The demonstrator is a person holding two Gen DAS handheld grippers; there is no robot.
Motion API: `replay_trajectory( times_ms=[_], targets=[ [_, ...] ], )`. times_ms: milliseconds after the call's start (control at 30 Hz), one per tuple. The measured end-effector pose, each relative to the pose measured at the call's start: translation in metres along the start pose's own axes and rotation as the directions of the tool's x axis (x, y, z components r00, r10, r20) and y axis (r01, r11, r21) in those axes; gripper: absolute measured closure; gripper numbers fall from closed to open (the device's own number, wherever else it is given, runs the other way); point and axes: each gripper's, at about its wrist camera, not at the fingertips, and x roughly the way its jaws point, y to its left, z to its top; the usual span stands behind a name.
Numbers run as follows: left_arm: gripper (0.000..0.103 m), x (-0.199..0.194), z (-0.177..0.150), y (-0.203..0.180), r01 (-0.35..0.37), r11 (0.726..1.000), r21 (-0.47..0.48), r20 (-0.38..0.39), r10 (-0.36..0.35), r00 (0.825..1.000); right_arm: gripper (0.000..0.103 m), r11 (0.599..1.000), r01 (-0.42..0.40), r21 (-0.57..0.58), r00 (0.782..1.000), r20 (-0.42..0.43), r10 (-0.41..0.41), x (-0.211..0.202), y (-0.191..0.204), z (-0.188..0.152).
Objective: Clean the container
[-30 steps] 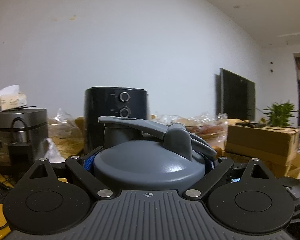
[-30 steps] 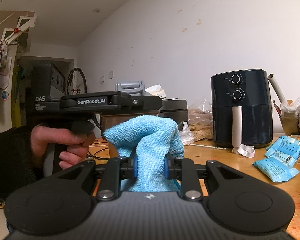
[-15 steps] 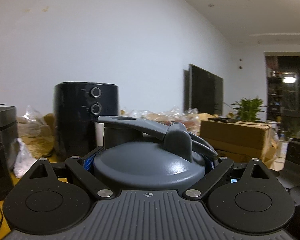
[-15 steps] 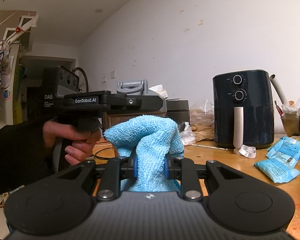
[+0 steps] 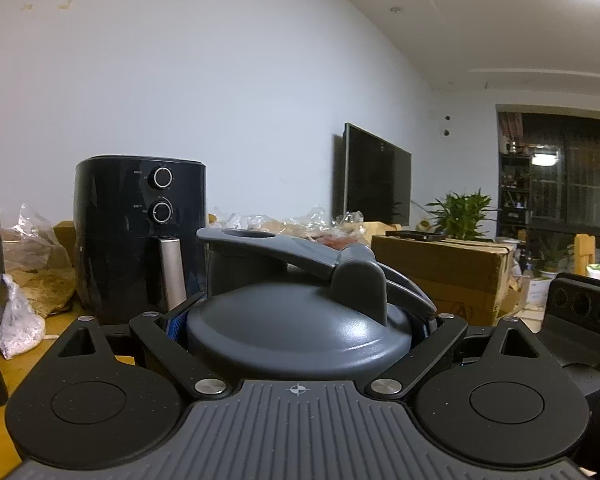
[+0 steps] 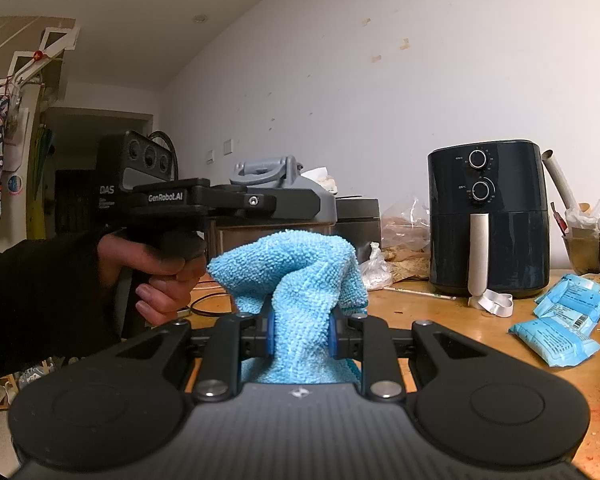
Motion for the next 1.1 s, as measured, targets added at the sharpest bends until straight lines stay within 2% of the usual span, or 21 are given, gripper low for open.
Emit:
replay_trajectory(
  times_ms=[500, 1100],
  targets=[
    [0.008, 0.0019, 0.0006, 0.0050, 0.050, 0.999, 0.005, -0.005, -0.050, 0.999, 0.081, 1.000, -0.001, -0.009, 1.000, -0.009, 0.001, -0.0008, 0.0035, 0.0001],
    [0.008, 0.0017, 0.0021, 0.0029, 0.052, 0.999, 0.006, -0.001, -0.052, 0.999, 0.080, 1.000, -0.009, -0.015, 0.999, -0.040, 0.009, 0.0043, 0.0048, 0.0052]
  ],
)
